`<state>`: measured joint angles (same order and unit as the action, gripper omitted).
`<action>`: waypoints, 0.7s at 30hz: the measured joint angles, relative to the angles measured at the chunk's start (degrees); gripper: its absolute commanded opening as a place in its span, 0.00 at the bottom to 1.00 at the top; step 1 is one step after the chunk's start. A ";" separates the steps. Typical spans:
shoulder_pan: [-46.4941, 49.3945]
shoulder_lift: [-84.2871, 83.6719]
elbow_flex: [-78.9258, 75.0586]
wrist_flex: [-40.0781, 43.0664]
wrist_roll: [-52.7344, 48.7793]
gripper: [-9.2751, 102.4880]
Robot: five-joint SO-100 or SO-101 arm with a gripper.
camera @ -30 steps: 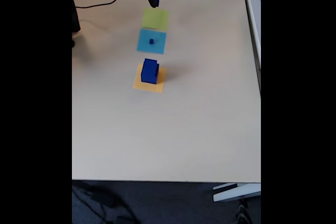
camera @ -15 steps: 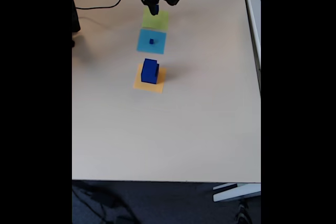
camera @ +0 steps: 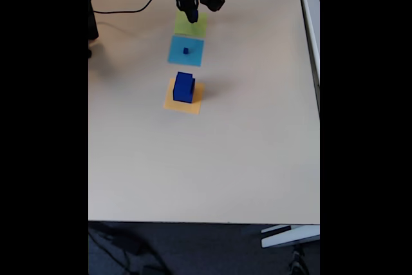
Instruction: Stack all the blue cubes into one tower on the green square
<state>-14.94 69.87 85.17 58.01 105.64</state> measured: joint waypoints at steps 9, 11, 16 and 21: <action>-0.35 -1.41 -1.41 -0.09 2.20 0.08; -0.79 -1.41 -1.41 -0.09 4.04 0.08; -1.05 -1.41 -1.41 -0.09 7.73 0.08; -0.97 -1.41 -0.44 -0.09 9.49 0.08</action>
<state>-15.91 68.47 84.73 57.92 115.14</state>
